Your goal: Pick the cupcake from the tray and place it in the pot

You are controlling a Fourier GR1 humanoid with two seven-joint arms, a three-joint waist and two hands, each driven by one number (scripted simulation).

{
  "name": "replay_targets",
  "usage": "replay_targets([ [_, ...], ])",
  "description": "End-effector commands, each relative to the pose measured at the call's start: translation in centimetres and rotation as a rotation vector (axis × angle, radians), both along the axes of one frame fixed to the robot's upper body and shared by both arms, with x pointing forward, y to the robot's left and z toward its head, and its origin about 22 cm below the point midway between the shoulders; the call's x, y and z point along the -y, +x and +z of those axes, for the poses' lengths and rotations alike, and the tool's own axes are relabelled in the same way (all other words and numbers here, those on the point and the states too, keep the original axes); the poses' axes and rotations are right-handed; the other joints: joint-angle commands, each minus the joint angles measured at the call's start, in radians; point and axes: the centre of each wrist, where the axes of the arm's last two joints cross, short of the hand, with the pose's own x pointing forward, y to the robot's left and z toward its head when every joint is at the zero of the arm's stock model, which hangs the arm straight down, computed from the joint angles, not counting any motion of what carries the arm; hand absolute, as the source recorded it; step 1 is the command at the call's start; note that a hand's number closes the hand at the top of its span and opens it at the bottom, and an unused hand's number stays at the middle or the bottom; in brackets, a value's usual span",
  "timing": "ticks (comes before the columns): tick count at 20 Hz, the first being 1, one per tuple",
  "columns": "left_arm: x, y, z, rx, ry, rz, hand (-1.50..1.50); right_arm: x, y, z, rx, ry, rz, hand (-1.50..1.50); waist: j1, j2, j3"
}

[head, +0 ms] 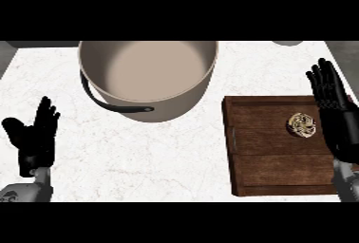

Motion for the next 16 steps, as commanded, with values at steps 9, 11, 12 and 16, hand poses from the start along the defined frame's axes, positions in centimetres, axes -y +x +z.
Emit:
replay_targets([
  [9,-3.7,-0.8,-0.9,-0.215,0.215,-0.077,0.0,9.5,0.2,-2.9,-0.069,-0.242,-0.885,-1.5,-0.021,-0.036,0.004],
  [11,-2.8,-0.3,-0.6,-0.225,0.205,-0.131,0.0,6.2,0.1,-5.8,-0.042,-0.262,-0.948,-1.5,0.019,-0.041,0.005],
  [12,-2.9,0.6,0.3,-0.232,0.218,-0.136,0.0,4.7,0.4,-6.4,-0.01,-0.307,-0.933,-1.5,0.026,-0.042,0.005],
  [16,-5.0,-0.2,1.1,-0.243,0.215,-0.133,0.0,1.9,-0.5,-5.8,-0.034,-0.355,-0.948,-1.5,0.027,-0.051,0.004],
])
